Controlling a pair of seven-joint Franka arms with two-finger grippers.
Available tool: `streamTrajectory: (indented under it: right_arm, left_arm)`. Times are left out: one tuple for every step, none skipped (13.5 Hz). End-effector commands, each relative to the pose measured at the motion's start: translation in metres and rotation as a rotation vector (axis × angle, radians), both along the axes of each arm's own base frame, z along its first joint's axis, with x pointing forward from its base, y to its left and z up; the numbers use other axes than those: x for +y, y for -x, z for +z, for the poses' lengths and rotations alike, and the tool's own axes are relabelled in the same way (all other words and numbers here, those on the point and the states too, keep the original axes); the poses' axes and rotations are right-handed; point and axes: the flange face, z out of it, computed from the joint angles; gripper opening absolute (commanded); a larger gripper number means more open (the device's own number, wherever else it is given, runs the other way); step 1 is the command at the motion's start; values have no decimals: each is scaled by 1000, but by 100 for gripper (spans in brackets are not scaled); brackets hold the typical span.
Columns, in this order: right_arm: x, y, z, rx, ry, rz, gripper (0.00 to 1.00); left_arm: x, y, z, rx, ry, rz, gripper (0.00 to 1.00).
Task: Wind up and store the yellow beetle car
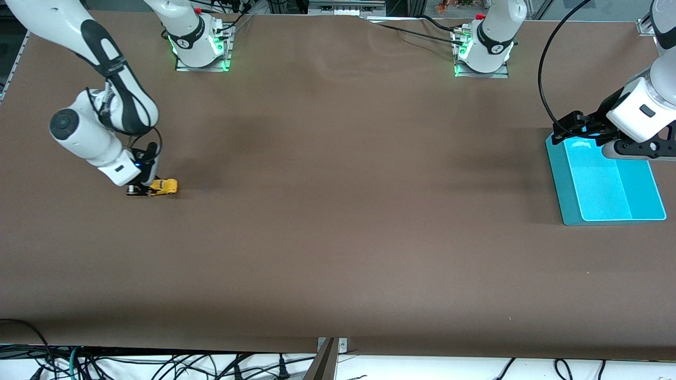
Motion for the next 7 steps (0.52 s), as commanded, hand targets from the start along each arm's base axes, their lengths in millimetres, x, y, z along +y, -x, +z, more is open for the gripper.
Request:
streamTrajectory:
  right_arm:
    - [-40, 27, -33, 85, -18, -14, 15]
    - [-40, 27, -32, 85, -17, -12, 16]
    - [-39, 26, -31, 86, -18, -12, 17]
    - [-37, 26, -30, 87, -19, -11, 20]
    - [-35, 25, -29, 93, -22, -6, 24]
    - [-29, 23, -27, 95, -26, 4, 30]
    - [-23, 20, -22, 85, -26, 17, 38]
  left_arm:
    - [0, -3, 6, -2, 5, -19, 100]
    - [1, -3, 6, -2, 5, -17, 100]
    - [1, -3, 6, -2, 5, -17, 100]
    - [1, -3, 6, -2, 5, -17, 100]
    - [1, -3, 6, -2, 5, -17, 100]
    - [1, -3, 6, -2, 5, -17, 100]
    - [1, -3, 6, -2, 5, -17, 100]
